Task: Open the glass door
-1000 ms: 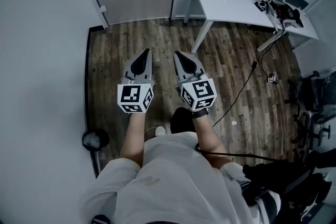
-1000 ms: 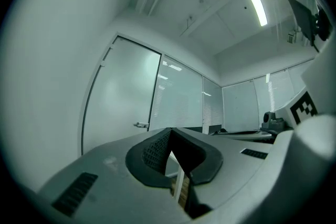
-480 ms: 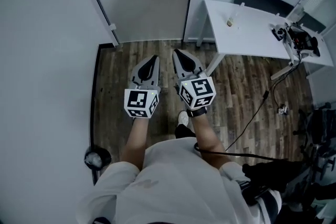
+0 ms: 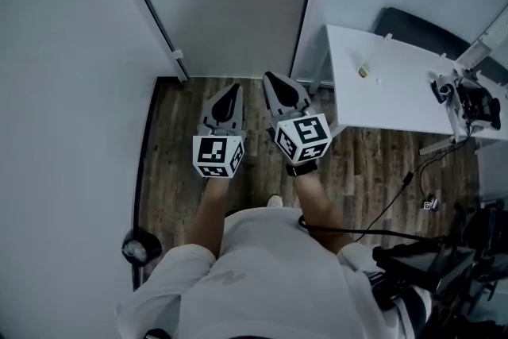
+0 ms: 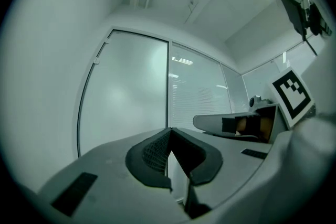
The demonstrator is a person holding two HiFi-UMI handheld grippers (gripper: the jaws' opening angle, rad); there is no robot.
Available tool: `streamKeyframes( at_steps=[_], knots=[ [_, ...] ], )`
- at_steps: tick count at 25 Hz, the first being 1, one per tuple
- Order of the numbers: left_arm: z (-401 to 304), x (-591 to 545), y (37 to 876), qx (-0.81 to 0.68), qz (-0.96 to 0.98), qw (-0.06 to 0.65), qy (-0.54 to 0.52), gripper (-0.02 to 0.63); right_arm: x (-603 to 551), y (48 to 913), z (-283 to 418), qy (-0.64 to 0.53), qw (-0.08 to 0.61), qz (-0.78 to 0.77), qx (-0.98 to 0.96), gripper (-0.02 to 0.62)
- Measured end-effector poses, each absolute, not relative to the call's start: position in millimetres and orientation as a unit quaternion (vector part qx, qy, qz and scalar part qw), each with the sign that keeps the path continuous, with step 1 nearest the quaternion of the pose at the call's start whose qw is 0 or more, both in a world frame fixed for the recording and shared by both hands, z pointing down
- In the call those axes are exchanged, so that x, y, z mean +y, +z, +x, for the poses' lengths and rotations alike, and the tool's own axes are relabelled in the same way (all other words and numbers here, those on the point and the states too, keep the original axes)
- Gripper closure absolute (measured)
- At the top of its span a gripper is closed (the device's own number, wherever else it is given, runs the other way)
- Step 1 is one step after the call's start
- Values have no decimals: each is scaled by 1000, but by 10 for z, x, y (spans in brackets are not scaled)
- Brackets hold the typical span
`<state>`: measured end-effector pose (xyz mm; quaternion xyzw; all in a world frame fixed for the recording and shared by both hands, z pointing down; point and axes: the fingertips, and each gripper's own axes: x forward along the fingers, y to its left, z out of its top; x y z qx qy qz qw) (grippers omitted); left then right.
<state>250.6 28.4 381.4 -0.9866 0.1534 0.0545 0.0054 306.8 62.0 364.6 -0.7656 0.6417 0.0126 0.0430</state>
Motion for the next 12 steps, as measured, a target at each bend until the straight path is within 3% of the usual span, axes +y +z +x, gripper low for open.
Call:
streamKeyframes(
  at_steps=[8,12],
  knots=[
    [3307,-245,4076,127,-992,7,16,603,80,3857,3949,-37,89,-776,624,592],
    [3777,-898,4120,109,-993,-17,34,603,-481,4034,4285,-43,78,-782,616,592]
  ],
)
